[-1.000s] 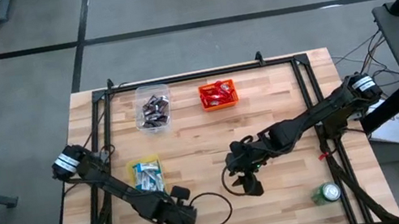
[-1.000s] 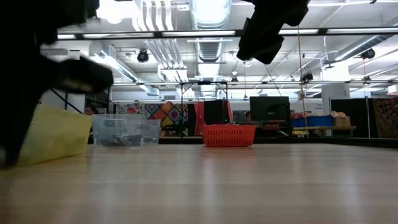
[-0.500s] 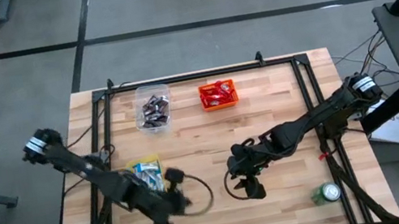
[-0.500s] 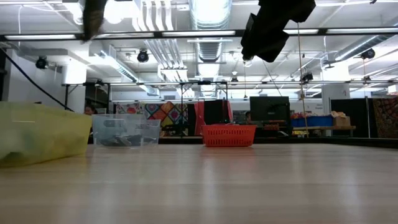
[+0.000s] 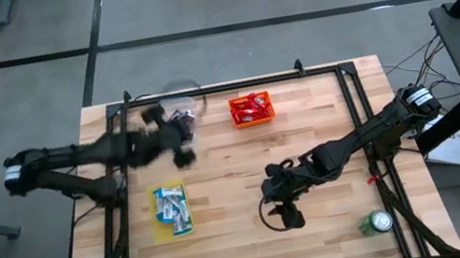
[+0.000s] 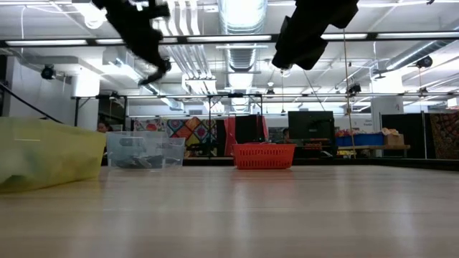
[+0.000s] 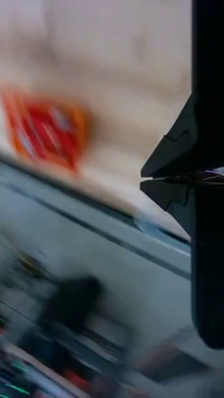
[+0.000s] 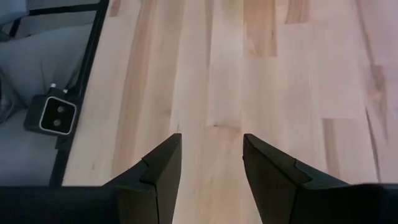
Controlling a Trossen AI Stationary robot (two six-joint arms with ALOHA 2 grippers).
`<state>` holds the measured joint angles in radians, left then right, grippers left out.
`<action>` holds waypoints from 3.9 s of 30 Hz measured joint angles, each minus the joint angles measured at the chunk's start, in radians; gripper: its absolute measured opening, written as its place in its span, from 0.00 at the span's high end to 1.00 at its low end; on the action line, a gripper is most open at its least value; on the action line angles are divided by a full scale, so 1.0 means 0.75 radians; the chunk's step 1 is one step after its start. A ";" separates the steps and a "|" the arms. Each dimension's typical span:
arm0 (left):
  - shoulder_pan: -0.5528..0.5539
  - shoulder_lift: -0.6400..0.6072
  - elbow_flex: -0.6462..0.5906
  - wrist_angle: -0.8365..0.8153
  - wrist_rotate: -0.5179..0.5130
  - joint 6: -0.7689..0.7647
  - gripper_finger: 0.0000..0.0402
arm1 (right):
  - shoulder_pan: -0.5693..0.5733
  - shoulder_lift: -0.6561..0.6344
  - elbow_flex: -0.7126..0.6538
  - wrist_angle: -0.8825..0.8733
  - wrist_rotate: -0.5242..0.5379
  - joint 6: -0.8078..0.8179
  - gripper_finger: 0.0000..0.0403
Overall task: Sort candy
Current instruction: Put the brown candy into the transparent bin, then return to Home Position
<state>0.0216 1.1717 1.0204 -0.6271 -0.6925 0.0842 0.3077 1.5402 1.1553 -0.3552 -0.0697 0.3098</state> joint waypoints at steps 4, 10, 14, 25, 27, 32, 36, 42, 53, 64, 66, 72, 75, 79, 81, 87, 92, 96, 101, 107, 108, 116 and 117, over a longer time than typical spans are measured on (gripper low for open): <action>0.396 0.013 -0.109 0.106 0.297 0.067 1.00 | -0.001 0.000 0.000 0.001 0.024 -0.011 0.60; 0.766 0.077 -0.244 0.330 0.776 0.148 1.00 | -0.001 0.000 0.000 0.017 0.027 -0.029 0.60; 0.838 0.106 -0.251 0.370 0.781 0.225 1.00 | -0.001 0.000 0.000 0.047 0.028 -0.045 0.60; 0.839 0.111 -0.224 0.388 0.783 0.303 0.92 | -0.001 0.001 0.000 0.084 0.029 -0.055 0.60; 0.839 0.111 -0.223 0.388 0.783 0.305 0.88 | -0.001 0.001 0.000 0.098 0.029 -0.065 0.60; 0.839 0.107 -0.222 0.381 0.770 0.306 0.75 | -0.001 0.001 0.000 0.138 0.030 -0.129 0.60; 0.818 0.035 -0.222 0.265 0.793 0.271 0.71 | -0.001 0.001 -0.026 0.182 0.053 -0.210 0.60; 0.687 -0.287 -0.293 0.258 1.171 0.121 0.76 | -0.020 -0.053 -0.178 0.420 0.062 -0.276 0.60; 0.142 -1.016 -0.667 0.528 1.170 -0.114 0.90 | -0.137 -0.263 -0.539 0.841 0.064 -0.327 0.60; -0.118 -1.550 -0.979 0.554 0.899 -0.127 0.91 | -0.266 -0.683 -0.904 0.979 0.065 -0.375 0.60; -0.118 -1.564 -1.006 0.560 0.899 -0.119 0.91 | -0.296 -0.789 -0.967 0.979 0.068 -0.400 0.60; -0.117 -1.514 -1.076 0.599 0.900 -0.116 0.91 | -0.362 -1.123 -1.172 0.974 0.064 -0.437 0.60; -0.117 -1.528 -1.130 0.685 0.900 -0.118 0.91 | -0.388 -1.316 -1.283 0.963 0.063 -0.449 0.60; -0.117 -1.551 -1.206 0.767 0.900 -0.125 0.91 | -0.398 -1.574 -1.414 0.962 0.059 -0.449 0.60; -0.117 -1.565 -1.246 0.807 0.900 -0.126 0.91 | -0.398 -1.692 -1.476 0.971 0.059 -0.450 0.60; -0.117 -1.558 -1.344 0.923 0.897 -0.170 0.91 | -0.398 -2.021 -1.520 0.726 0.055 -0.463 0.60; -0.117 -1.541 -1.334 0.954 0.899 -0.309 0.91 | -0.396 -2.037 -1.508 0.697 -0.002 -0.512 0.60; -0.117 -1.523 -1.334 0.957 0.899 -0.378 0.91 | -0.399 -2.036 -1.506 0.691 -0.012 -0.543 0.60; -0.117 -1.510 -1.334 0.953 0.899 -0.380 0.91 | -0.400 -2.032 -1.507 0.602 0.043 -0.553 0.60; -0.117 -1.503 -1.335 0.953 0.899 -0.380 0.91 | -0.400 -2.025 -1.507 0.516 0.094 -0.498 0.60; -0.117 -1.502 -1.335 0.955 0.900 -0.380 0.91 | -0.400 -2.025 -1.507 0.502 0.094 -0.472 0.60; -0.117 -1.490 -1.335 0.953 0.900 -0.380 0.91 | -0.400 -2.023 -1.507 0.478 0.094 -0.403 0.60; -0.117 -1.489 -1.334 0.955 0.900 -0.380 0.91 | -0.400 -2.023 -1.507 0.478 0.094 -0.403 0.60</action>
<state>-0.0658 0.0547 0.0196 0.0894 -0.0177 -0.2005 0.0078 0.0227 0.0250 0.0030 0.0010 0.0074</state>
